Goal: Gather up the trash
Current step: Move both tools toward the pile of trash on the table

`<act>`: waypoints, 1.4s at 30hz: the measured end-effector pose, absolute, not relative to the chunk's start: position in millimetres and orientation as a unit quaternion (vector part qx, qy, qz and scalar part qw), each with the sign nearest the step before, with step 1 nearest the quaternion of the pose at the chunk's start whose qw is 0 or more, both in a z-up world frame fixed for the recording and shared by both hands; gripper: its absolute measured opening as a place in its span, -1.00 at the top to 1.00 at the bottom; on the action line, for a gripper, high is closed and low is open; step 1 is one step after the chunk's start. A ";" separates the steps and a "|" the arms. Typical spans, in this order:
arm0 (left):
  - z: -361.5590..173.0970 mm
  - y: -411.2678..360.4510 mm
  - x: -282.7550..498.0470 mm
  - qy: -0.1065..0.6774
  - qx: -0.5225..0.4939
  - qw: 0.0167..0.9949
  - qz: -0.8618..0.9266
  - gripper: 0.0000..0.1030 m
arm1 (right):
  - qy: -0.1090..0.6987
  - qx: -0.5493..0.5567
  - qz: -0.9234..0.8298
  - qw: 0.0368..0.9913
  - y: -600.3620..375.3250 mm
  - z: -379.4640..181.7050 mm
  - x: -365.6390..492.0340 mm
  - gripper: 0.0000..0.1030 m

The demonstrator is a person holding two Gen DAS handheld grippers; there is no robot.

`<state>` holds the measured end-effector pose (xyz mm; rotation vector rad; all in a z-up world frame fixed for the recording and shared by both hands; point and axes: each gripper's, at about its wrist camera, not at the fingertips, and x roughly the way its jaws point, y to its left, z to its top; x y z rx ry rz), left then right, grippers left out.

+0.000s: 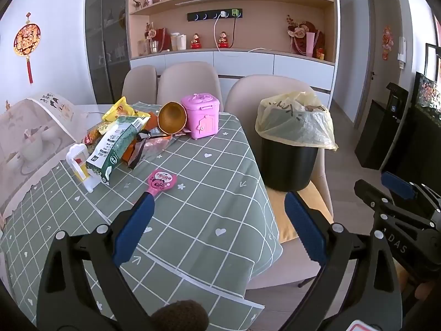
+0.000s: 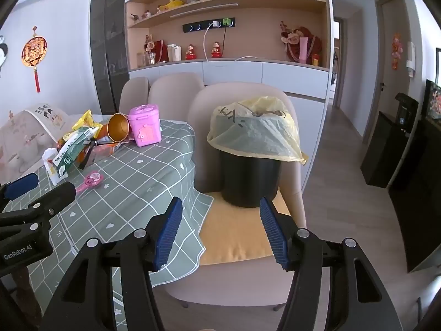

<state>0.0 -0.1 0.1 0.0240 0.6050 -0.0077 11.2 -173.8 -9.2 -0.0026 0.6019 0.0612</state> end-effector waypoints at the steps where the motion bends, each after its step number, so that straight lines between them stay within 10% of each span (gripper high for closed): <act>1: 0.0 0.1 0.0 0.298 0.012 0.954 -0.004 -0.77 | 0.296 -0.001 0.030 0.955 -173.5 -9.2 11.2 -0.08; 42: -22.9 10.1 9.3 0.350 0.010 0.937 0.004 -0.77 | 0.340 0.001 0.027 0.940 -173.0 -34.9 19.6 -0.08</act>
